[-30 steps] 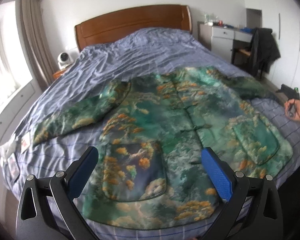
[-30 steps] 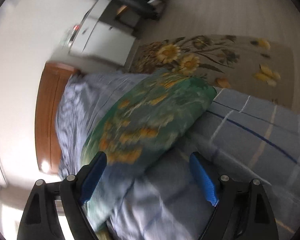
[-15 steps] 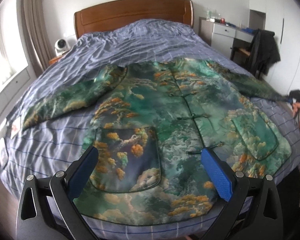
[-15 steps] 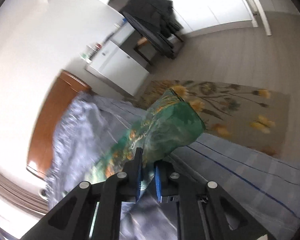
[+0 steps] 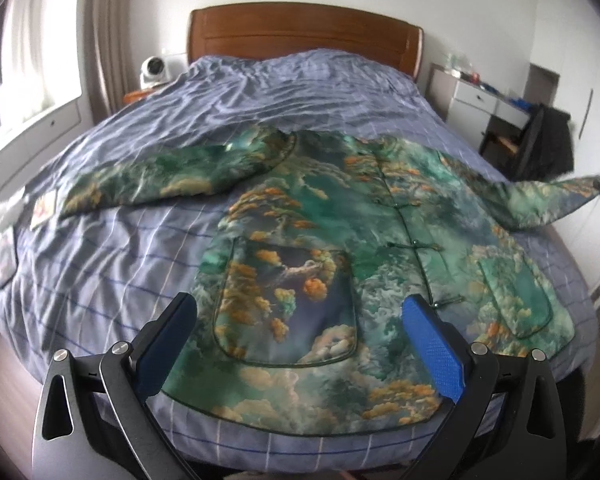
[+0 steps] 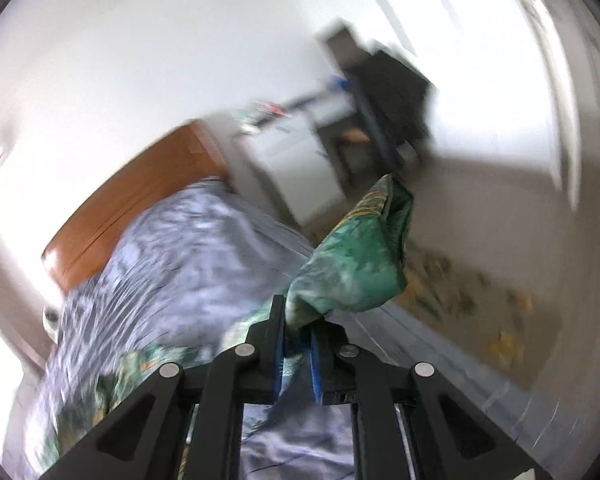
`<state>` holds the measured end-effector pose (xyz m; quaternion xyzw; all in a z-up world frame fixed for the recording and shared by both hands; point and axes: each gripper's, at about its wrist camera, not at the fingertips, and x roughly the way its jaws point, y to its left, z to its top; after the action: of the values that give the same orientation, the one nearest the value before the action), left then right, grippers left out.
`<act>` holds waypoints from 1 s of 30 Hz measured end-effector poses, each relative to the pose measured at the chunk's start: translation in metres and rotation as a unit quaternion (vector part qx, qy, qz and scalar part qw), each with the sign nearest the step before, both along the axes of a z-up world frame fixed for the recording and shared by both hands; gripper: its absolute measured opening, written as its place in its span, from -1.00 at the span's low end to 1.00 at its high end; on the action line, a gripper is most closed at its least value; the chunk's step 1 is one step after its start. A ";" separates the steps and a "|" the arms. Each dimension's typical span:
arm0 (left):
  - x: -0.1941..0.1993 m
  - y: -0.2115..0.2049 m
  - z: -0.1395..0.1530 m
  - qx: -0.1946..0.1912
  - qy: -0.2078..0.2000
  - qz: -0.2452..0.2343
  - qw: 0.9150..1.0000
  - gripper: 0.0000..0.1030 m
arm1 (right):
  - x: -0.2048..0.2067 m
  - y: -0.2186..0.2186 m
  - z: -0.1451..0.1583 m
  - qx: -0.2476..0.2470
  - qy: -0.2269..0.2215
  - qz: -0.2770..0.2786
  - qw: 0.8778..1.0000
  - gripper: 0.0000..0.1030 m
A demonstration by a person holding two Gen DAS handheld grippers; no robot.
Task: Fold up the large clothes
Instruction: 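Grasp the sleeve cuff with the right tool and lift it, then carry the sleeve across the jacket body with the right tool and release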
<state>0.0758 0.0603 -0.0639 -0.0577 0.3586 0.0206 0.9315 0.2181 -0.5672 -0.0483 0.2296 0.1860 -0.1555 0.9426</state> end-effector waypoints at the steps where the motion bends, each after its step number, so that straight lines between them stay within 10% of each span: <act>1: -0.001 0.002 0.000 -0.004 0.000 0.003 1.000 0.99 | 0.000 0.019 0.014 -0.033 -0.008 0.020 0.999 -0.79; 6: -0.004 0.005 -0.003 -0.007 0.001 0.008 1.000 0.99 | -0.006 0.123 0.061 -0.181 -0.044 0.123 0.975 -0.79; 13: -0.007 0.005 -0.005 0.000 0.001 0.008 1.000 0.99 | -0.010 0.263 0.041 -0.324 -0.038 0.279 0.903 -0.80; 25: 0.011 0.011 -0.024 -0.039 0.039 -0.004 0.998 0.99 | -0.018 0.366 -0.084 -0.307 0.090 0.426 0.846 -0.79; 28: 0.022 0.008 -0.028 -0.071 0.053 -0.024 0.996 0.99 | -0.022 0.375 -0.112 -0.304 0.128 0.432 0.840 -0.55; 30: 0.037 0.004 -0.030 -0.111 0.066 -0.050 0.990 0.99 | -0.028 0.377 -0.127 -0.287 0.163 0.450 0.830 0.31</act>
<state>0.1124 0.0647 -0.0934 -0.1414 0.4215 -0.0628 0.8935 0.1904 -0.1898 -0.1748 -0.1890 0.3665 0.2049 0.8877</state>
